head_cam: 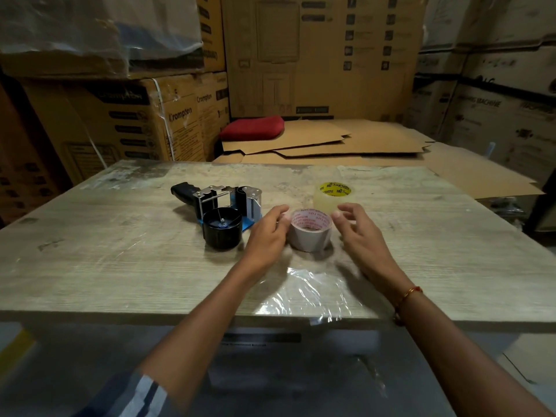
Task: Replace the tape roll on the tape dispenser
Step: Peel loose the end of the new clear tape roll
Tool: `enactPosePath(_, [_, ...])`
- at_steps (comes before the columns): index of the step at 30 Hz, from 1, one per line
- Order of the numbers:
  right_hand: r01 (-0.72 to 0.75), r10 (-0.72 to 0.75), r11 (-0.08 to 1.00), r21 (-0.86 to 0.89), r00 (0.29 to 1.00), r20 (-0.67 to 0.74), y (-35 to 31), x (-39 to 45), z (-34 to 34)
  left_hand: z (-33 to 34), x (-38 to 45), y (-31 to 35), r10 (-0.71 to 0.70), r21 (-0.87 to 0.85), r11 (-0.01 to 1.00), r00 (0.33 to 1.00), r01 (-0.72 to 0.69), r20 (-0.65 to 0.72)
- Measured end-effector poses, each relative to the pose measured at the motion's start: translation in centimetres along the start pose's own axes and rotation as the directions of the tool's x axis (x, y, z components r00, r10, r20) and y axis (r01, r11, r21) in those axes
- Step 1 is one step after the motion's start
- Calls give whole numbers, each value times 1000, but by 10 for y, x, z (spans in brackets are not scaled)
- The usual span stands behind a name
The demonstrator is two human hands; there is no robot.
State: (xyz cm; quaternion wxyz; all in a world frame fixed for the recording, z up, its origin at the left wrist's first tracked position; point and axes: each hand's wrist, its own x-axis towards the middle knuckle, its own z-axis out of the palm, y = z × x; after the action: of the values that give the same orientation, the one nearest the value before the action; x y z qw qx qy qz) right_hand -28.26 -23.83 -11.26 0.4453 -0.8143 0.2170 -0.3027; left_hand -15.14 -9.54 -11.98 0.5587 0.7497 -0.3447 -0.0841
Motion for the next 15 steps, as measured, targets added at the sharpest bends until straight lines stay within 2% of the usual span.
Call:
enactPosePath(3, [-17,4,992,-122,995,-104,17,26,-4,3,-5,0,31,50,998,994,-36,102])
enactPosePath(5, [-26,11,975,-219,998,-67,25,42,-6,6,-8,-2,69,196,975,983,-103,170])
enactPosePath(8, [-11,8,921,-390,1000,-9,31,67,-6,10,-3,-8,118,352,921,980,-168,157])
enactPosePath(12, [40,-16,841,-539,999,49,35,88,-8,10,3,-11,95,255,961,995,-101,38])
enactPosePath(15, [32,-16,849,-528,999,35,38,88,-13,8,6,-13,45,168,985,999,-41,-19])
